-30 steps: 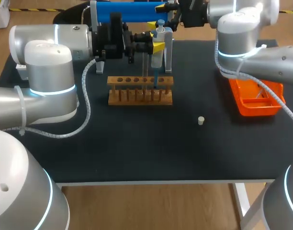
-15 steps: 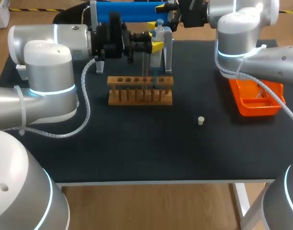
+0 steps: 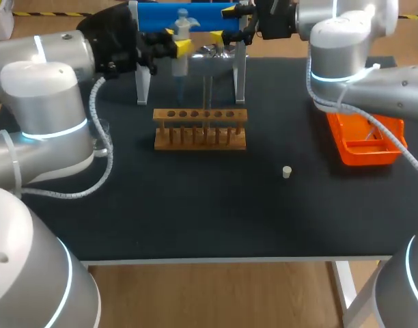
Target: Invert the test tube, pick up the pipette, mount the tip to pipette, aspirate from beaker and dispense into the tube, eject the tip, return the pipette, and cap with the stopper.
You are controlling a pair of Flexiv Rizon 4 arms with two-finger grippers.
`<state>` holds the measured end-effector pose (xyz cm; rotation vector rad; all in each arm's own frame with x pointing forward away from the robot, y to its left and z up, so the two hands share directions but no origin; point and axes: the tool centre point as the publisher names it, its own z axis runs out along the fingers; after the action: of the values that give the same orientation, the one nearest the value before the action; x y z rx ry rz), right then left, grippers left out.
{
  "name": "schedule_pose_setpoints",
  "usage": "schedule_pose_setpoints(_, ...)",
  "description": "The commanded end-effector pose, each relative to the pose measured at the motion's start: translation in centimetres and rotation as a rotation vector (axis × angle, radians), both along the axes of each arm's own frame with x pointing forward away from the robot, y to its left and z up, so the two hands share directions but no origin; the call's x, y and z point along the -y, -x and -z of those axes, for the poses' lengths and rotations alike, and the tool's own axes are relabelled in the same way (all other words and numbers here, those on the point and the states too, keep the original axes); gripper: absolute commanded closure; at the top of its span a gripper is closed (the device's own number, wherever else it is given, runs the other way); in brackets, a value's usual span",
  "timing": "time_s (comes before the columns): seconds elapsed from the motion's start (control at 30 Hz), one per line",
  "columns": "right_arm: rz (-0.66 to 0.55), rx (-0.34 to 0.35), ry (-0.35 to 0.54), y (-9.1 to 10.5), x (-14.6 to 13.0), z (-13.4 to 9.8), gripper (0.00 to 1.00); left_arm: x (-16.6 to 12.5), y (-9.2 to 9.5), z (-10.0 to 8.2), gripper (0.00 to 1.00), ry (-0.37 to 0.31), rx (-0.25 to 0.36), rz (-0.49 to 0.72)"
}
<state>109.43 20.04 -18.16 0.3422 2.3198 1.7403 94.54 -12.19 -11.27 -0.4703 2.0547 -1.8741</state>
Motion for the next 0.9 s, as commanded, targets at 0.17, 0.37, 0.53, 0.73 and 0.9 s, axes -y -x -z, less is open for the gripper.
schedule_pose_setpoints(0.17, 0.001, 0.0, 0.001, 0.0, 0.0, 0.0, 0.0, -2.8, -3.0, 0.6, 1.0, -0.006, 0.006, -0.113)
schedule_pose_setpoints(0.37, 0.001, 0.0, 0.001, 0.0, 0.0, 0.0, 0.0, -3.8, -5.7, 1.0, 1.0, -0.011, 0.003, -0.195)
schedule_pose_setpoints(0.53, 0.001, 0.0, 0.001, 0.0, 0.0, 0.0, 0.0, -4.1, -7.5, 1.3, 1.0, -0.02, -0.007, -0.267)
schedule_pose_setpoints(0.73, 0.001, 0.0, 0.001, 0.0, 0.0, 0.0, 0.0, -4.5, -9.5, 1.9, 1.0, -0.035, -0.042, -0.369)
schedule_pose_setpoints(0.9, 0.001, 0.0, 0.001, 0.0, 0.0, 0.0, 0.0, -4.8, -11.0, 2.3, 1.0, -0.036, -0.065, -0.447)
